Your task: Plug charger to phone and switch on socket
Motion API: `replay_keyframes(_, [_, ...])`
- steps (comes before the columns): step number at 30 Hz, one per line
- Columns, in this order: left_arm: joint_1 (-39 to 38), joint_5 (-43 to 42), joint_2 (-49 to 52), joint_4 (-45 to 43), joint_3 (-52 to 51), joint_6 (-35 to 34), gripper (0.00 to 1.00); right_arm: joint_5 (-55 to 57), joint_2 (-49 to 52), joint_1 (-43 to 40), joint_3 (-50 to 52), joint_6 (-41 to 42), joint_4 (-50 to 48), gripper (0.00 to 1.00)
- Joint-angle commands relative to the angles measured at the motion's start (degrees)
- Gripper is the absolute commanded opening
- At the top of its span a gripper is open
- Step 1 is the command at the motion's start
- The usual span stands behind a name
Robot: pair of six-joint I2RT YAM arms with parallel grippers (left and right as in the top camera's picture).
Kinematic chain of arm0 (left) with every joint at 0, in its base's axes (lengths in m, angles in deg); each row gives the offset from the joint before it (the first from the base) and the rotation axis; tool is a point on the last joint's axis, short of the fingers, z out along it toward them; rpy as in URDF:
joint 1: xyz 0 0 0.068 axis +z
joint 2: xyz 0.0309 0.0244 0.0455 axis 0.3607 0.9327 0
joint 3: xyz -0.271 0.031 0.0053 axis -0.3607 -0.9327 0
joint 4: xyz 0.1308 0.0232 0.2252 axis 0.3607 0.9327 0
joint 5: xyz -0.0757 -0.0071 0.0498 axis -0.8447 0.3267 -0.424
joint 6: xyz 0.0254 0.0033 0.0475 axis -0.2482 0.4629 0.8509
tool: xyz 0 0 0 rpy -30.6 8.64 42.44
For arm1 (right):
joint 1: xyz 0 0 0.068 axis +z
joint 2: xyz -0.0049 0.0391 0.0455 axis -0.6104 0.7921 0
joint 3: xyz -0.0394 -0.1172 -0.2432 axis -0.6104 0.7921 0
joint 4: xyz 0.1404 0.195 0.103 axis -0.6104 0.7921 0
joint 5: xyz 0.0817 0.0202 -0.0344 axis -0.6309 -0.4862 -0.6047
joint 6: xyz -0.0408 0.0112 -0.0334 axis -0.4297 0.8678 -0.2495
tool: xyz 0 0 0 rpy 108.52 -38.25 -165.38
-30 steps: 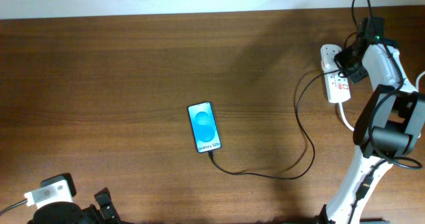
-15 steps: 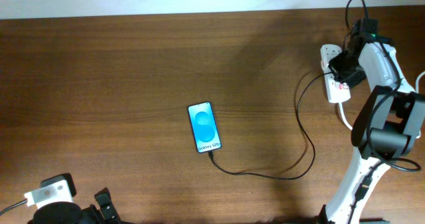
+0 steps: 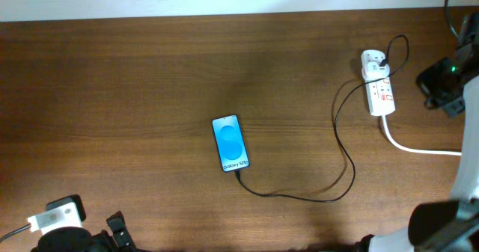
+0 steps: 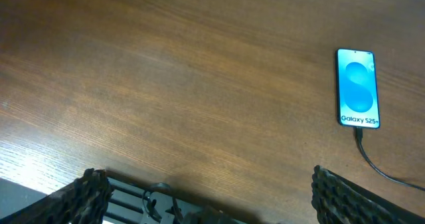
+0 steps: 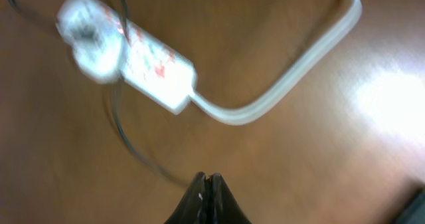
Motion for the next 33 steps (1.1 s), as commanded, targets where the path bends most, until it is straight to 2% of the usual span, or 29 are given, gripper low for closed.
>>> replay_keyframes(1, [-0.1,0.0,-0.2,-0.2,-0.2,0.3,0.99,-0.9,-7.0,7.5,-0.1,-0.6,6.3,0.04])
replay_keyframes(5, [-0.1,0.0,-0.2,-0.2,-0.2,0.3,0.99,-1.5,-12.4,21.5,-0.1,-0.3,12.4,0.04])
replay_keyframes(9, [-0.1,0.0,-0.2,-0.2,-0.2,0.3,1.00,-2.1,-13.9,35.6,-0.1,0.3,14.2,0.04])
replay_keyframes(12, [-0.1,0.0,-0.2,-0.2,-0.2,0.3,0.99,0.4,-14.7,40.4,-0.1,0.2,14.6,0.04])
replay_keyframes(21, [-0.1,0.0,-0.2,-0.2,-0.2,0.3,1.00,7.1,-22.8,41.1,-0.1,-0.4,17.8,0.04])
replay_keyframes(26, [-0.1,0.0,-0.2,-0.2,-0.2,0.3,0.99,10.3,-30.1,41.1,0.0,-3.1,17.8,0.04])
replay_keyframes(29, [-0.1,0.0,-0.2,-0.2,-0.2,0.3,0.99,10.6,-35.6,41.1,0.0,-9.1,17.8,0.04])
replay_keyframes(31, [-0.1,0.0,-0.2,-0.2,-0.2,0.3,0.99,11.4,-40.2,41.1,0.0,-9.4,17.8,0.05])
replay_keyframes(33, [-0.1,0.0,-0.2,-0.2,-0.2,0.3,0.99,11.7,-44.7,41.1,0.0,-9.4,17.8,0.27])
